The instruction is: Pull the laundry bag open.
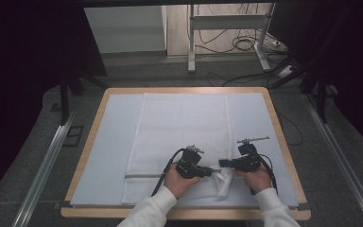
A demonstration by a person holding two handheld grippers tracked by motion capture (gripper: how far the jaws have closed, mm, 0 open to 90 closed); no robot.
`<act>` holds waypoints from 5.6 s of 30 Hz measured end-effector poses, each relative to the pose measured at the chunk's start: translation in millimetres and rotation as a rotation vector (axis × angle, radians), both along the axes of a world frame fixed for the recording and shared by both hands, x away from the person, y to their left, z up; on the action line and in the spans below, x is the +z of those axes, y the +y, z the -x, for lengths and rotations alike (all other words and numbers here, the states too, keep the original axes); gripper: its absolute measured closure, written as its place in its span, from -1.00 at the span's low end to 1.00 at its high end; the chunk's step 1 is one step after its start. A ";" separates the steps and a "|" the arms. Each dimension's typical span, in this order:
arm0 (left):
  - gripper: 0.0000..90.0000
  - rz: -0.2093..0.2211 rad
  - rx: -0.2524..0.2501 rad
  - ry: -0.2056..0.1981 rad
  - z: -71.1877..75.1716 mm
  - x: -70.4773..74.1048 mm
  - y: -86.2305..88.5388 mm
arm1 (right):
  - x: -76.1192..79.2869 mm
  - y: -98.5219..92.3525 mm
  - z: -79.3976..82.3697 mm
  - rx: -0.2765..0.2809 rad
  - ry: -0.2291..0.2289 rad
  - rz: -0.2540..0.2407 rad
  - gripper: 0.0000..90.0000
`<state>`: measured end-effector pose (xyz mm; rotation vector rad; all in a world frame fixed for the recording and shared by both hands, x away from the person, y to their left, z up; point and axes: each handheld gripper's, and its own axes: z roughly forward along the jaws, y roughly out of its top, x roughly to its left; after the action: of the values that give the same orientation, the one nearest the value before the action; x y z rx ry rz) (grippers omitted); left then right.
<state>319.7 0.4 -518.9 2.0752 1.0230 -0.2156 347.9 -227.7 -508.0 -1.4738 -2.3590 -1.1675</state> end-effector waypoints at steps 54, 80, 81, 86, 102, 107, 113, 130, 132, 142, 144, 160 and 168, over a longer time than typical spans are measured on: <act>0.93 -0.004 0.045 0.006 -0.5 -3.4 49.8 | -0.9 -3.2 1.0 -0.010 -0.018 -0.019 0.97; 0.93 -0.002 0.068 0.021 0.8 -10.8 73.1 | -2.8 -4.0 1.1 -0.007 -0.013 -0.006 0.97; 0.93 -0.010 0.066 0.016 0.9 -10.8 74.2 | -2.9 -4.1 1.0 -0.008 -0.013 -0.007 0.97; 0.93 -0.007 0.082 0.026 2.0 -12.3 82.2 | -3.2 -4.7 0.8 -0.017 -0.013 -0.014 0.97; 0.93 0.010 0.113 0.041 5.1 -9.8 101.5 | -3.9 -4.5 0.7 -0.012 -0.016 -0.015 0.97; 0.93 0.020 0.129 0.043 5.1 -9.8 109.5 | -4.4 -4.9 0.4 -0.017 -0.015 -0.015 0.97; 0.93 -0.002 0.164 0.038 6.4 -10.7 121.7 | -3.5 -9.6 0.4 -0.037 -0.025 -0.005 0.97; 0.93 -0.001 0.174 0.043 9.8 -10.5 133.4 | -5.0 -10.2 0.4 -0.033 -0.021 -0.011 0.97; 0.93 0.004 0.176 0.044 10.1 -10.5 134.9 | -5.0 -10.3 0.4 -0.034 -0.021 -0.010 0.97; 0.93 0.005 0.187 0.047 12.2 -9.9 143.7 | -5.3 -10.0 0.4 -0.033 -0.022 -0.008 0.97; 0.93 0.001 0.188 0.044 13.0 -9.5 144.8 | -5.4 -9.9 0.4 -0.033 -0.022 -0.008 0.97; 0.93 0.010 0.200 0.051 15.4 -8.5 155.6 | -6.5 -8.5 0.2 -0.024 -0.022 -0.010 0.97; 0.93 0.005 0.213 0.051 17.0 -9.0 164.4 | -7.7 -8.0 -0.1 -0.022 -0.017 -0.002 0.97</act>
<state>302.7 164.8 -527.9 1.9476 1.2631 -0.1629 348.1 -235.7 -515.6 -1.4985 -2.3580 -1.1914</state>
